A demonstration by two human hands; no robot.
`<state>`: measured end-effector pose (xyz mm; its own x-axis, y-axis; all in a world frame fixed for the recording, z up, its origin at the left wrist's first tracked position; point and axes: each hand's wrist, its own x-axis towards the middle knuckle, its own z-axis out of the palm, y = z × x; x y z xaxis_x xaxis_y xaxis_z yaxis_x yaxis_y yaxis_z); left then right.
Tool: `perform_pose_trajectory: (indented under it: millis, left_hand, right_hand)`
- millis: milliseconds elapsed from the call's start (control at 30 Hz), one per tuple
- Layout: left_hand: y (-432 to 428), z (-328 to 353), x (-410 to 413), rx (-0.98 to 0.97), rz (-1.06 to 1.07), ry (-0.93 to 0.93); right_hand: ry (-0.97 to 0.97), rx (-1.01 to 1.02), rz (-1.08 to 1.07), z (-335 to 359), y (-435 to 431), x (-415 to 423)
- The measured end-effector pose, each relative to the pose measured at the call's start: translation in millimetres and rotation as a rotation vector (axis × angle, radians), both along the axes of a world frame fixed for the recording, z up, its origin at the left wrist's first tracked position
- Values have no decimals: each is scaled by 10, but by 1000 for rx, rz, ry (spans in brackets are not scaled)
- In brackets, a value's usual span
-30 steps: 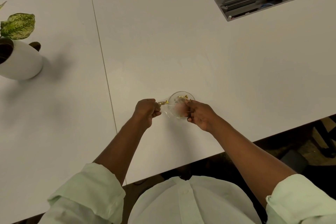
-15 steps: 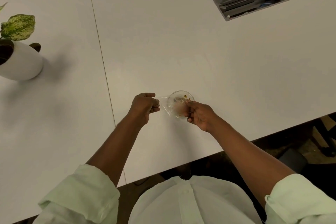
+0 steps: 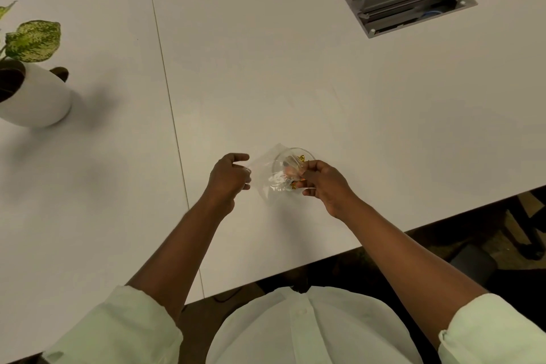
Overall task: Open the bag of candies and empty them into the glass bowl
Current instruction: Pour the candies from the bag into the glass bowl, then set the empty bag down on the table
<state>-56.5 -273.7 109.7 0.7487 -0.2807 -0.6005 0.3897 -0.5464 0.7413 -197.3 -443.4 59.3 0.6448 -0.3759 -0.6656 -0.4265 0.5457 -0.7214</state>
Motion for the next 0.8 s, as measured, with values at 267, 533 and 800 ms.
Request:
perform_pose_trajectory:
  millis: [267,533,800]
  left_hand:
    - [536,-229,-173,-20,30,78]
    - [1093,-383,-173,-13,-11,106]
    - [1779,-598,-136,85,64,118]
  right_hand:
    - [-27,-178,69,53,193,119]
    - [-43,-222,243,13,659,352]
    - [63,-283,365,-184,1309,752]
